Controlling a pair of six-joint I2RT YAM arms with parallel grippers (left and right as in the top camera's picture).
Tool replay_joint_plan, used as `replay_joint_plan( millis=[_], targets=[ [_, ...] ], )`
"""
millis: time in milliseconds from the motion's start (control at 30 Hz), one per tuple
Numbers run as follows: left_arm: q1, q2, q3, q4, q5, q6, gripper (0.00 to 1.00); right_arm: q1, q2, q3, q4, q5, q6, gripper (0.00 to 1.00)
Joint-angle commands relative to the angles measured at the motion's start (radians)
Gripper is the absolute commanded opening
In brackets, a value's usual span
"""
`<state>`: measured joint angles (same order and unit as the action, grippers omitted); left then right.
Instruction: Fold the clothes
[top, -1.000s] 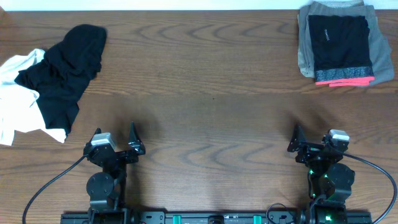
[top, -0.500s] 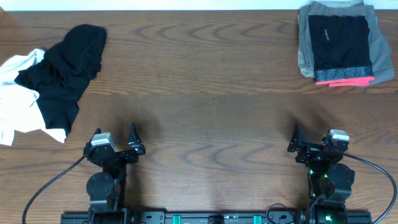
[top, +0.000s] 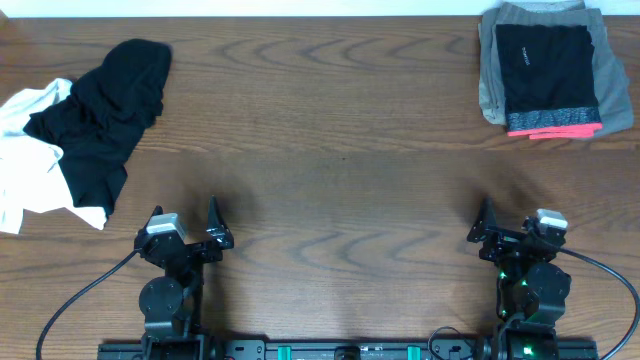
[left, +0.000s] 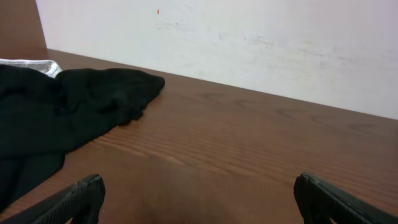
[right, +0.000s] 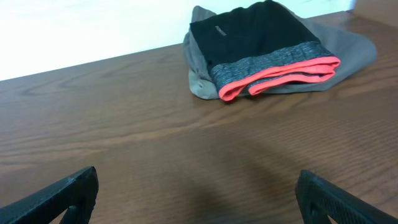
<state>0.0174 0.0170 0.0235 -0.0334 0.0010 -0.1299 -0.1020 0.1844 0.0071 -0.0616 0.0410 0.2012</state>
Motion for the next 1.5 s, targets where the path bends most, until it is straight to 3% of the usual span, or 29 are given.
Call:
replay_joint_plan(
  millis=[0, 333, 533, 767, 967, 1133, 1467],
  targets=[
    [-0.004, 0.001, -0.019, -0.04, -0.008, 0.01, 0.98, 0.001, -0.008, -0.002, 0.005, 0.033, -0.008, 0.99],
    [-0.004, 0.002, -0.016, -0.041, -0.008, -0.024, 0.98, 0.001, -0.007, 0.0, 0.176, -0.108, -0.008, 0.98],
    [-0.003, 0.069, 0.076, -0.069, -0.008, -0.008, 0.98, 0.002, 0.053, 0.079, 0.181, -0.163, -0.027, 0.99],
    [-0.003, 0.338, 0.274, -0.104, -0.008, 0.003, 0.98, 0.002, 0.341, 0.32, 0.179, -0.176, -0.07, 0.99],
    [-0.003, 0.619, 0.499, -0.172, 0.033, 0.003, 0.98, 0.002, 0.659, 0.554, 0.161, -0.312, -0.087, 0.99],
    [-0.003, 0.851, 0.758, -0.374, 0.097, 0.007, 0.98, 0.026, 0.914, 0.785, 0.023, -0.4, -0.09, 0.99],
    [0.011, 1.265, 1.303, -0.797, 0.098, 0.111, 0.98, 0.158, 1.268, 1.263, -0.495, -0.314, -0.298, 0.99]
  ],
)
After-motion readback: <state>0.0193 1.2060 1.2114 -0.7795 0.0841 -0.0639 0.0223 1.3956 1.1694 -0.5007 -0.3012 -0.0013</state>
